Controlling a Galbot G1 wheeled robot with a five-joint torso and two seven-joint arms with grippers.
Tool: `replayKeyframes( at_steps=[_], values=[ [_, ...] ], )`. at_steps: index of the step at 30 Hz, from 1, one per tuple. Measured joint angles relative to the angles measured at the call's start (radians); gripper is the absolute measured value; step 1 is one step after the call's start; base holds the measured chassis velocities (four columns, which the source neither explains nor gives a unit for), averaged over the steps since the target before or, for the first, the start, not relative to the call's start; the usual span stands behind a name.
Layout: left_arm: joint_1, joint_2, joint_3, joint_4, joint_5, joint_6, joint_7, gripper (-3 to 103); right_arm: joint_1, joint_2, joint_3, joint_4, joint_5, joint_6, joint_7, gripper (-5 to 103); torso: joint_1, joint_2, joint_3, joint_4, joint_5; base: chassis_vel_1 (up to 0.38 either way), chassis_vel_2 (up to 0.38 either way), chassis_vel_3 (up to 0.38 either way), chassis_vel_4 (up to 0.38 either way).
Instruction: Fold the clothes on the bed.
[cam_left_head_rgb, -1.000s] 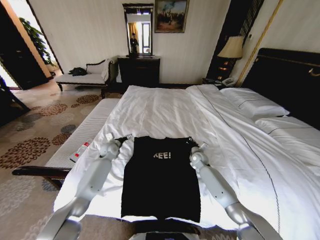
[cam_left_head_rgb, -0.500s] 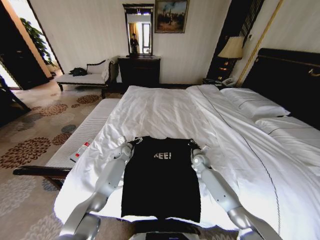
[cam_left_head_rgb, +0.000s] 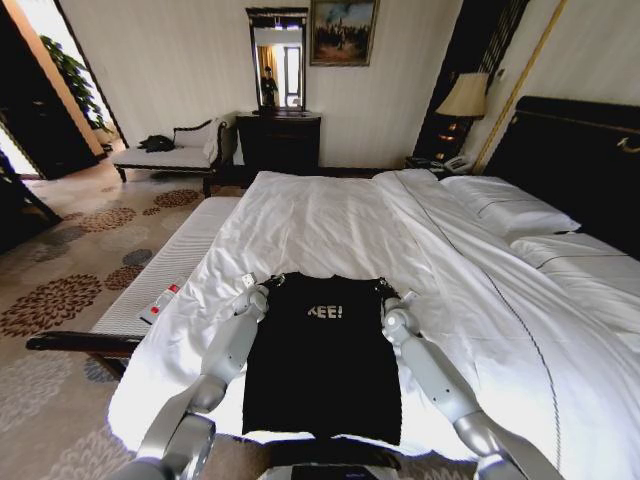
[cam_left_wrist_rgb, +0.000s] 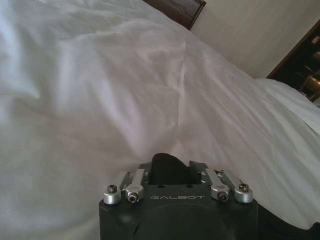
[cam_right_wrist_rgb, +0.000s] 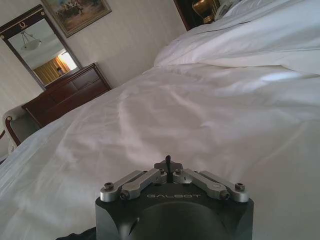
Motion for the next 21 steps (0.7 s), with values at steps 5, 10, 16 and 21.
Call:
replayKeyframes(
  at_steps=[5, 10, 16, 21],
  values=[
    [-0.001, 0.009, -0.002, 0.005, 0.000, -0.005, 0.006, 23, -0.001, 0.002, -0.001, 0.001, -0.001, 0.000, 0.000, 0, 0.000, 0.000, 0.000, 0.0000, 0.0000, 0.000, 0.000, 0.000, 0.000],
    [-0.007, 0.014, -0.002, 0.006, 0.006, -0.013, 0.010, 12, -0.001, 0.001, -0.002, 0.002, -0.002, 0.001, 0.001, 0, 0.000, 0.000, 0.000, 0.0000, 0.0000, 0.000, 0.000, 0.000, 0.000],
    [-0.027, 0.063, -0.001, -0.050, -0.023, -0.020, 0.010, 2, 0.001, -0.046, -0.023, 0.101, 0.018, 0.004, 0.009, 0, 0.000, 0.000, 0.000, -0.0002, 0.0000, 0.000, 0.000, 0.000, 0.000],
    [-0.101, 0.151, 0.000, -0.124, -0.123, -0.010, 0.005, 2, 0.104, -0.129, -0.085, 0.119, 0.058, 0.027, -0.034, 0, 0.000, 0.000, 0.000, 0.0000, -0.0001, 0.000, 0.000, 0.000, 0.000]
  ],
)
